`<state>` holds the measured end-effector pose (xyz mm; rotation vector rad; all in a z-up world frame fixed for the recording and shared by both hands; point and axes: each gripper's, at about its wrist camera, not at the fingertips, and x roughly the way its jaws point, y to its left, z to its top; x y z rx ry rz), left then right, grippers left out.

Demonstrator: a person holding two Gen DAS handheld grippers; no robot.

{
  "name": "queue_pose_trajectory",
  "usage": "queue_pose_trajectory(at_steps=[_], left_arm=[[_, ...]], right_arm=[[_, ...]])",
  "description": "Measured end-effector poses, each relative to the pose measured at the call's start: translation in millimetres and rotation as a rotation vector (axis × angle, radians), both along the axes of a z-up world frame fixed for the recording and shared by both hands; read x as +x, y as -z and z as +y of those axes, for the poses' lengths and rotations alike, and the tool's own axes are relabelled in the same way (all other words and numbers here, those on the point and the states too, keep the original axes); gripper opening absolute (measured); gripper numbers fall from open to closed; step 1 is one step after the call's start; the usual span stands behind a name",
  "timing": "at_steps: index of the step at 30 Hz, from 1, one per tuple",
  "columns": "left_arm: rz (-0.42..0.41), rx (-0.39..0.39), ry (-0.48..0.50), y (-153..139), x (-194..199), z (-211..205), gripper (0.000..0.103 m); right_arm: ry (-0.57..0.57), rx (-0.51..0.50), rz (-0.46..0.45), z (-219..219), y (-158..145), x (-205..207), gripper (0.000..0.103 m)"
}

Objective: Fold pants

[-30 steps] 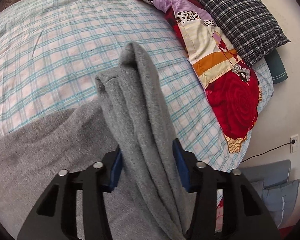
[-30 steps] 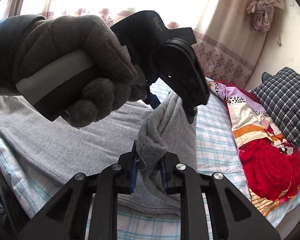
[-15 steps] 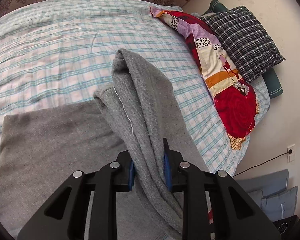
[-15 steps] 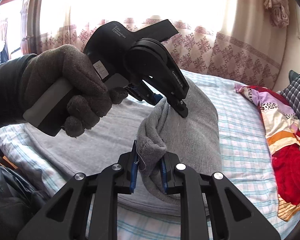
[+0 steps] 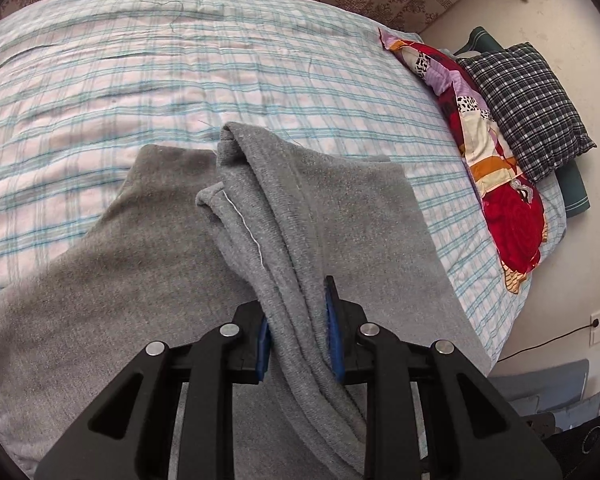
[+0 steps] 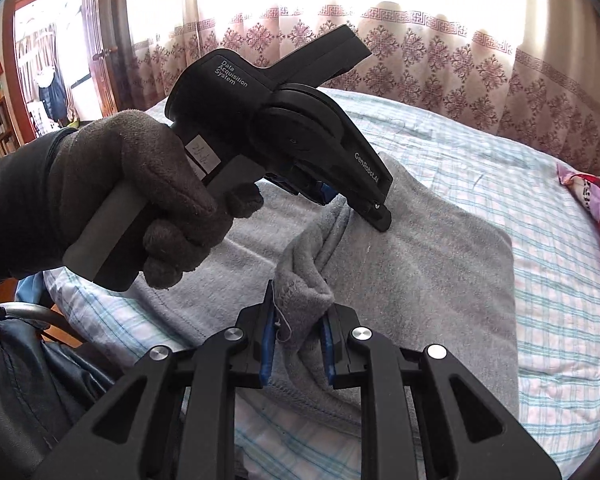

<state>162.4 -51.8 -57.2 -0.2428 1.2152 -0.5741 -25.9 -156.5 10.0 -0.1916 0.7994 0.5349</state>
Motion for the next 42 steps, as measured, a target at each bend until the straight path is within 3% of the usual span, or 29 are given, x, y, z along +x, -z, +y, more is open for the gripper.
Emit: queue_pose_trajectory(at_steps=[12, 17, 18, 19, 21, 24, 26, 31, 35, 39, 42], left_arm=[[0.037, -0.026, -0.07, 26.8, 0.6, 39.8, 0.024], [0.042, 0.013, -0.073, 43.4, -1.8, 40.6, 0.04], [0.036, 0.016, -0.074, 43.2, -2.4, 40.7, 0.043], [0.03, 0.026, -0.078, 42.3, -2.7, 41.0, 0.05], [0.006, 0.064, -0.086, 37.7, -5.5, 41.3, 0.058], [-0.051, 0.131, -0.09, 27.5, -12.3, 43.5, 0.067], [-0.082, 0.16, -0.089, 19.7, -16.8, 43.7, 0.067], [-0.12, 0.176, -0.069, 6.6, -29.9, 39.1, 0.07], [-0.125, 0.186, -0.046, 5.0, -38.5, 32.3, 0.072], [-0.115, 0.204, -0.053, 10.6, -43.7, 30.9, 0.073], [-0.102, 0.21, -0.062, 14.8, -45.7, 32.9, 0.073]], right_arm=[[-0.028, -0.016, 0.044, 28.3, 10.7, 5.4, 0.018], [-0.016, -0.039, 0.074, 28.7, 20.0, 10.7, 0.02], [-0.011, -0.038, 0.07, 27.1, 18.3, 10.7, 0.023], [-0.002, -0.037, 0.062, 24.6, 15.3, 10.6, 0.033], [0.029, -0.022, 0.035, 13.1, 5.8, 9.0, 0.054], [0.086, 0.003, 0.019, -14.7, -6.4, 3.2, 0.055], [0.157, 0.015, 0.01, -41.3, -14.8, -1.5, 0.055], [0.346, 0.069, 0.042, -117.8, -26.5, -12.8, 0.055], [0.409, -0.034, 0.081, -145.8, -17.2, -18.0, 0.055], [0.351, -0.15, 0.132, -140.8, 1.5, -21.6, 0.055], [0.311, -0.167, 0.138, -128.0, 11.1, -24.3, 0.055]])
